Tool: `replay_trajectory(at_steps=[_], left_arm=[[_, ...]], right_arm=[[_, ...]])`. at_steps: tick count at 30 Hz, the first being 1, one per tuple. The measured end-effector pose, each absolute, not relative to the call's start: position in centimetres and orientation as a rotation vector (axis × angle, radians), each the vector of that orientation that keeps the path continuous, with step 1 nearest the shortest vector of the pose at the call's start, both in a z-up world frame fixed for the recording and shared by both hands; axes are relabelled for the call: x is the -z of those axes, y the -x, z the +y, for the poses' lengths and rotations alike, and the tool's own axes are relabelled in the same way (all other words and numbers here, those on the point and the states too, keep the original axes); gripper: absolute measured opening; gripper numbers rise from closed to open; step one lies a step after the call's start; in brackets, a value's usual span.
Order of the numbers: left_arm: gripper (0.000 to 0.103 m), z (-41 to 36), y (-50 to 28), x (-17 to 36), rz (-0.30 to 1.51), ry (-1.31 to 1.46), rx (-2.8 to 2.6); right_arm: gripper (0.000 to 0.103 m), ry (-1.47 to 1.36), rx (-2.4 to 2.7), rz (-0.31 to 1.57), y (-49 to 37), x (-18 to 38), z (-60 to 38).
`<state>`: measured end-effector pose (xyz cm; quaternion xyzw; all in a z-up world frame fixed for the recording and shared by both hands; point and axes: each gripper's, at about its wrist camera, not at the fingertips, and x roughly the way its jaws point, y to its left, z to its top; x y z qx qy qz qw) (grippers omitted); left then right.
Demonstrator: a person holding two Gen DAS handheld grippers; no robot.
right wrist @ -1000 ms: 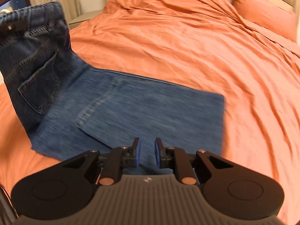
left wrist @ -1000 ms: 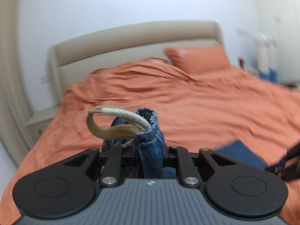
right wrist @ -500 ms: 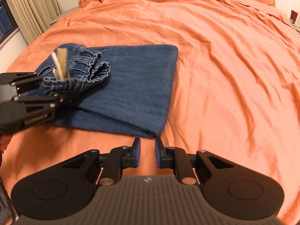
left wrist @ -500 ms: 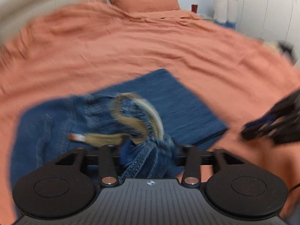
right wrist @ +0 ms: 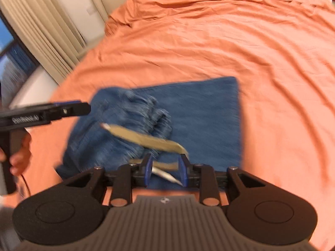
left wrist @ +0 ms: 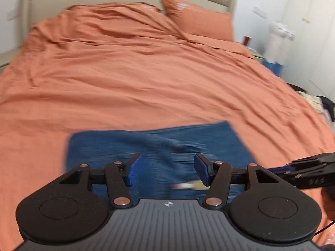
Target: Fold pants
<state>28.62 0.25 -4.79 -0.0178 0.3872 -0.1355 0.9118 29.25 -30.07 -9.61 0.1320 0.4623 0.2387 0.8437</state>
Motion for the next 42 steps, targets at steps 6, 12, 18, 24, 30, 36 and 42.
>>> replay_trajectory(at_steps=[6,12,18,24,30,36,42], left_arm=[[0.065,5.5,-29.6,6.6,0.811,0.060,0.196],[0.065,8.8,-30.1,9.1,0.847,0.116,0.175],[0.046,10.0,-30.3,9.8,0.838,0.179,0.204],[0.038,9.5,-30.6,10.6,0.853,0.203,0.223],[0.036,8.8,-31.0,12.0,0.890,0.196,0.213],[0.036,8.9,-31.2,12.4,0.905,0.200,0.213],[0.036,9.3,-31.2,12.5,0.896,0.225,0.222]], right_arm=[[0.025,-0.357,-0.513,0.983,-34.4,11.5,-25.9],[0.026,-0.424,-0.496,1.033,-38.0,14.4,-23.7],[0.011,-0.504,-0.518,1.046,-37.7,13.2,-23.6],[0.009,-0.486,-0.530,0.971,-35.1,9.0,-25.1],[0.008,-0.531,-0.416,1.086,-35.5,14.4,-26.4],[0.025,-0.617,-0.424,1.101,-36.5,16.4,-27.1],[0.040,-0.745,-0.458,1.102,-37.4,18.4,-27.9]])
